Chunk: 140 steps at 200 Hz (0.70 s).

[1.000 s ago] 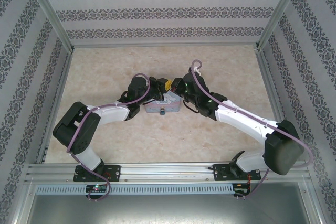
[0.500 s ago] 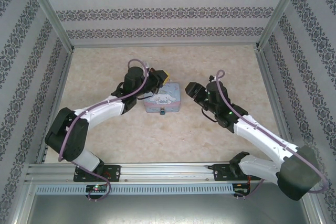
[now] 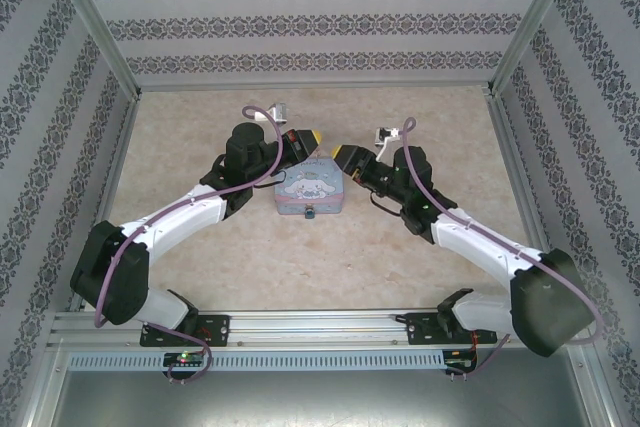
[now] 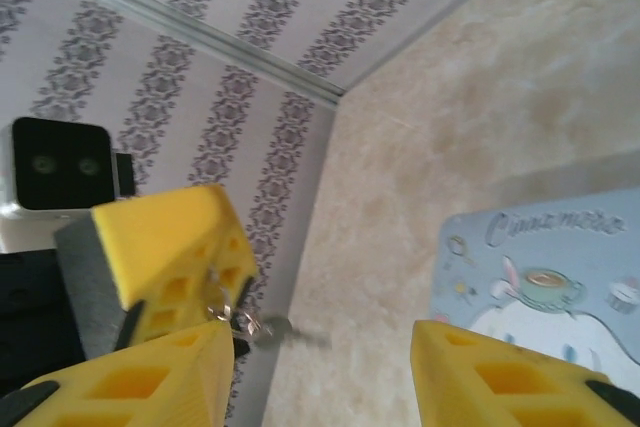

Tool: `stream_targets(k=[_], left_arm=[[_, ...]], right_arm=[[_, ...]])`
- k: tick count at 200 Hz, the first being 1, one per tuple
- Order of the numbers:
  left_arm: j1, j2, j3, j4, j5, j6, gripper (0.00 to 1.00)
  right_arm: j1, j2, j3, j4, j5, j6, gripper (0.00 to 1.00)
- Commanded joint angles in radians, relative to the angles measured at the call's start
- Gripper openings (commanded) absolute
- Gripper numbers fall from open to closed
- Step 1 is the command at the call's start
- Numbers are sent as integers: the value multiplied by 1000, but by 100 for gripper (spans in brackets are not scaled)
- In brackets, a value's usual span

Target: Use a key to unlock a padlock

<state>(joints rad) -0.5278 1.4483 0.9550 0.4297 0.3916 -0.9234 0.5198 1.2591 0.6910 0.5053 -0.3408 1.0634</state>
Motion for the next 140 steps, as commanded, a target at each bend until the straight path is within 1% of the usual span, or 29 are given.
stream_targets(k=[1,43,56,140], left_arm=[[8,-32,-20,98,-1,-1,0],[9,-27,-61,226,-37,-95,0],[9,-27,-74,255,-54,-118,0],[9,-29,-144,389,-165,-253,0]], right_arm=[[8,38,-3,249,-42,52,49],[14,134,-28,475,-23,159,46],[17,159,-23,514,-17,182,45],[64,241,30,572,26,229,40]])
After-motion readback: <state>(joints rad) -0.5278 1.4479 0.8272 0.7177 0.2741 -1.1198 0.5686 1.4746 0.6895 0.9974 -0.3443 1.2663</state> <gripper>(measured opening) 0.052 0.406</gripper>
